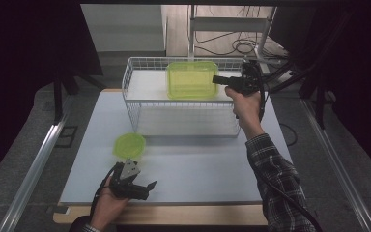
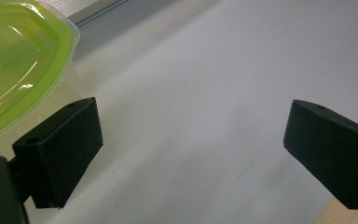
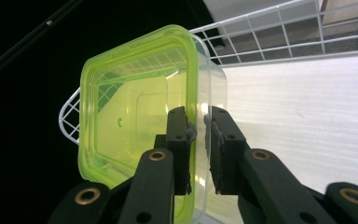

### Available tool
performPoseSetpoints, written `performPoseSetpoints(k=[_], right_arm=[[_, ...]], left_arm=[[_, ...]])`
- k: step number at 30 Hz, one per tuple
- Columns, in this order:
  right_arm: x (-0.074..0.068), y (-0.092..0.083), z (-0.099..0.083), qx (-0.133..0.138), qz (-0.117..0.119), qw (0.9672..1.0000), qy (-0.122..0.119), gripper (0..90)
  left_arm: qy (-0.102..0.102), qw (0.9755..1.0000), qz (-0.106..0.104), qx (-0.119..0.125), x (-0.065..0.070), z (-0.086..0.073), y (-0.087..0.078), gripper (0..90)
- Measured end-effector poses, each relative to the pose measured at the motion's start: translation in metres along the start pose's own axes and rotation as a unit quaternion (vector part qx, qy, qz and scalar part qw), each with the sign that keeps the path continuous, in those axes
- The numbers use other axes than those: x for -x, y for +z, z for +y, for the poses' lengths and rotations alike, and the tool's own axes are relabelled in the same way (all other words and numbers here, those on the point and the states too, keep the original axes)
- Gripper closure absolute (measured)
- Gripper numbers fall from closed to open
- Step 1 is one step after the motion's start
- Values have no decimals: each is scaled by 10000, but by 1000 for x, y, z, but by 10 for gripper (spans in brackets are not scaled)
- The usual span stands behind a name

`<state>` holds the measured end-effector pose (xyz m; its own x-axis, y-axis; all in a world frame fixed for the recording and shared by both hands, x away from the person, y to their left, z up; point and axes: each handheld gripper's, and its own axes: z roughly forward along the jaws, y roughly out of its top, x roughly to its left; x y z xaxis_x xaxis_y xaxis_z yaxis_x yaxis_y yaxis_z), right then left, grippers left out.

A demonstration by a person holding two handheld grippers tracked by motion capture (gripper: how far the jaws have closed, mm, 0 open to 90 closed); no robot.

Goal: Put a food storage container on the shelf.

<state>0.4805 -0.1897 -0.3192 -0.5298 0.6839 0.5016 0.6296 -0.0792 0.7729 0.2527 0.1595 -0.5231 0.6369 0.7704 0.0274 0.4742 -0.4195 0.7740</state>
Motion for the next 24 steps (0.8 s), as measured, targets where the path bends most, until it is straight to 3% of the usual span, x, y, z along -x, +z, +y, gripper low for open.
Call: performPoseSetpoints(k=[3,7,19,24], right_arm=[[1,1,0,-5,-24,10000,28,773],[1,3,1,-13,-262,9996,-90,737],[1,12,10,-158,-637,9972,-352,697],[3,18,10,-238,-666,9970,-330,644]], left_arm=[[4,10000,-4,2,0,0,0,42],[2,10000,-8,-1,0,0,0,42],[27,10000,-30,-33,0,-1,1,42],[20,10000,-35,-35,0,-1,1,42]])
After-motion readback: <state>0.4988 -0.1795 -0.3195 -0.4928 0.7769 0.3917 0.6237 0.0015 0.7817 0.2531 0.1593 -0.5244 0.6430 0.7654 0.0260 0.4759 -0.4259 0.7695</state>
